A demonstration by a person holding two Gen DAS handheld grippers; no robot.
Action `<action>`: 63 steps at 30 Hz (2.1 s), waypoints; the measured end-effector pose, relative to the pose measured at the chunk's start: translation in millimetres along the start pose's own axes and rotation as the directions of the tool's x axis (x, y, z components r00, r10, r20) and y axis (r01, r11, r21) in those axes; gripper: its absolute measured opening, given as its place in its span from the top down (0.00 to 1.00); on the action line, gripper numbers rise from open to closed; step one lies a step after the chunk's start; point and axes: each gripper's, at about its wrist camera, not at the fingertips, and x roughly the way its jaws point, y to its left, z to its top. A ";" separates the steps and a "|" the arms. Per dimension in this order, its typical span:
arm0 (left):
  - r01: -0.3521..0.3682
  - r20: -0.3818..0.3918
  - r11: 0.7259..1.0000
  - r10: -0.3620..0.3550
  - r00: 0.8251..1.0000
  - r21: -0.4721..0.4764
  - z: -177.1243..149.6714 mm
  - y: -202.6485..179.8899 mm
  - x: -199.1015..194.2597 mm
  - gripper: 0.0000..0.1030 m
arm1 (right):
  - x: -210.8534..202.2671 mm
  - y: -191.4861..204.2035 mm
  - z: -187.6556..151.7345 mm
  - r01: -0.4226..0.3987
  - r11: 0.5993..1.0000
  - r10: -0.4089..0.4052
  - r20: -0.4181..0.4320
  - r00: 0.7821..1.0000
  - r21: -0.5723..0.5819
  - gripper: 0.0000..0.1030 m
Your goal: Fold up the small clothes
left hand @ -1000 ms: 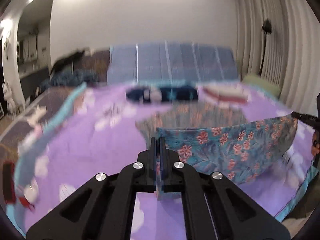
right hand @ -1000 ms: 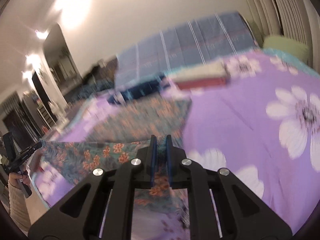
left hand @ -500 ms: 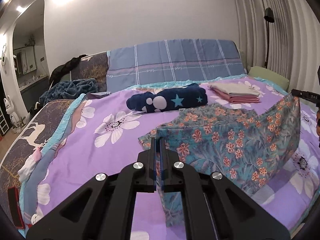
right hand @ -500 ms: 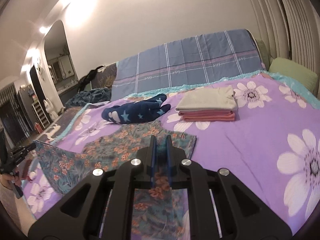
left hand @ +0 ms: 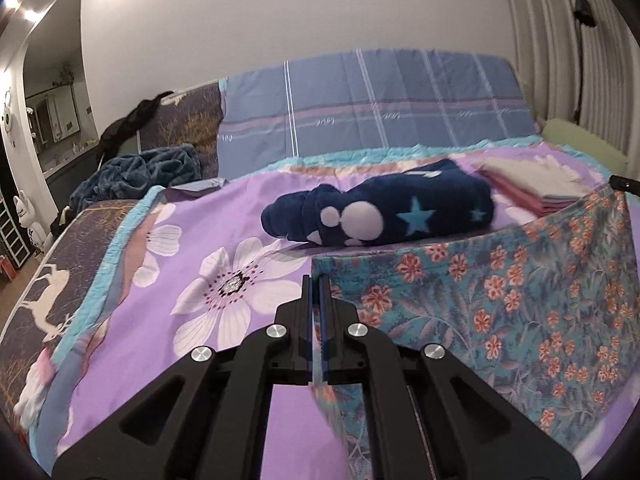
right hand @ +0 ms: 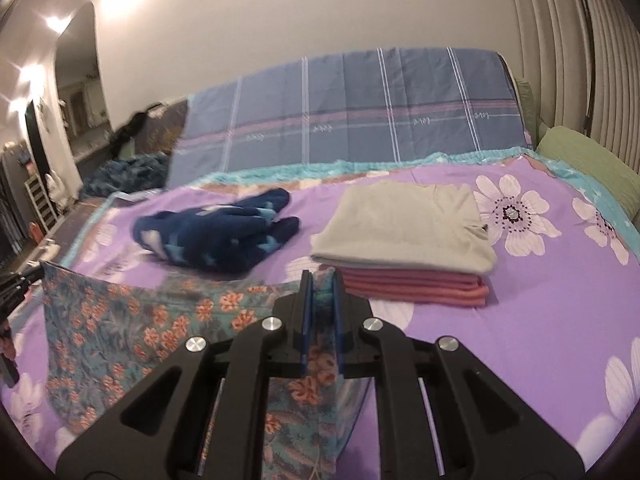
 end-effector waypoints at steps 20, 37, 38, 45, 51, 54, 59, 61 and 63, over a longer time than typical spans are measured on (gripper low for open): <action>-0.026 -0.095 0.997 0.033 0.995 0.071 -21.1 -14.6 61.3 0.49 | 63.0 -32.1 -35.1 0.080 0.997 -0.077 -0.154 0.985 0.012 0.57; 0.045 -0.197 0.981 -0.083 0.977 -0.190 -166.3 -10.7 -106.1 0.23 | -118.1 -23.5 -184.7 -0.138 0.979 0.172 -0.239 0.956 0.149 0.55; 0.065 -0.205 0.975 -0.110 0.973 -0.213 -173.4 -11.1 -109.0 0.23 | -119.5 -19.9 -186.7 -0.139 0.981 0.168 -0.239 0.956 0.135 0.55; 0.010 -0.241 1.000 -0.014 0.971 -0.018 -190.3 -35.0 -98.9 0.40 | -112.9 1.2 -187.9 -0.100 0.994 0.086 -0.242 0.966 -0.047 0.58; -0.010 -0.224 0.998 0.023 0.974 0.059 -168.7 -37.4 -70.1 0.41 | -91.9 4.2 -181.3 -0.172 0.982 0.146 -0.262 0.954 -0.077 0.58; 0.010 -0.230 0.996 0.010 0.973 0.086 -160.0 -42.6 -59.3 0.68 | -87.3 6.3 -176.8 -0.207 0.975 0.182 -0.262 0.948 -0.074 0.79; -0.010 -0.262 0.994 0.039 0.964 0.109 -164.8 -51.5 -63.4 0.95 | -106.8 -2.2 -182.8 -0.195 0.969 0.148 -0.269 0.952 -0.155 0.93; -0.018 -0.278 0.995 0.045 0.959 0.099 -171.2 -47.4 -61.1 0.95 | -107.2 -10.2 -188.3 -0.135 0.975 0.080 -0.287 0.955 -0.177 1.00; -0.033 -0.273 0.995 0.057 0.960 0.094 -172.0 -45.6 -63.8 0.95 | -110.3 -17.6 -193.9 -0.123 0.978 0.068 -0.296 0.953 -0.170 1.00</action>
